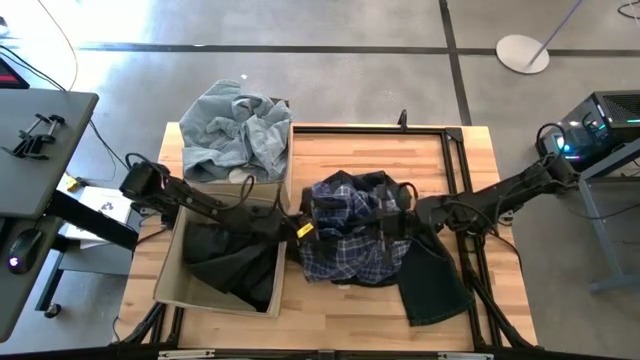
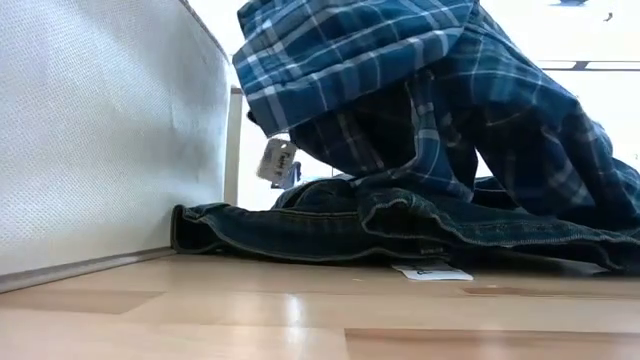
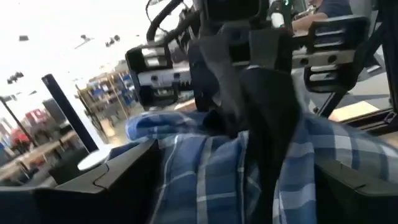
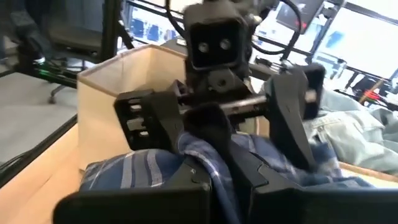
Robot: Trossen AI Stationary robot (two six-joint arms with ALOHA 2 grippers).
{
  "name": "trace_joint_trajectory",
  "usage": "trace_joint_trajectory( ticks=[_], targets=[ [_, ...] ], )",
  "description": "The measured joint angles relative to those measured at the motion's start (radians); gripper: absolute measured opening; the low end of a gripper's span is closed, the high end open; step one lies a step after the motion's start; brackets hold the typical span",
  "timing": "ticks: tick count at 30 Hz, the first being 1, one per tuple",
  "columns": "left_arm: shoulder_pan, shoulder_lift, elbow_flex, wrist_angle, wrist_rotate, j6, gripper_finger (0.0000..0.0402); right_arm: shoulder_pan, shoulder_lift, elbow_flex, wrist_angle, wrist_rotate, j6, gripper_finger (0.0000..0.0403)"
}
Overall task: Sort clothes
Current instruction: Put the checkered shirt into the bottom brown laundry organizer
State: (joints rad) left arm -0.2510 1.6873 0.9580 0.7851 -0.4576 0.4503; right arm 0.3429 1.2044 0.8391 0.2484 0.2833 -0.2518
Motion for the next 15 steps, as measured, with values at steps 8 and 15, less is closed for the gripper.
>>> trace_joint_trajectory(
  ticks=[8, 15],
  targets=[
    [0.041, -0.002, -0.001, -0.108, -0.022, -0.164, 0.0310, 0.001, 0.000, 0.003, 0.023, 0.118, -0.019, 0.0006],
    [0.095, 0.000, -0.003, -0.156, 0.108, -0.304, 0.0306, 0.001, -0.002, 0.005, 0.050, 0.134, -0.037, 0.0006]
  ],
)
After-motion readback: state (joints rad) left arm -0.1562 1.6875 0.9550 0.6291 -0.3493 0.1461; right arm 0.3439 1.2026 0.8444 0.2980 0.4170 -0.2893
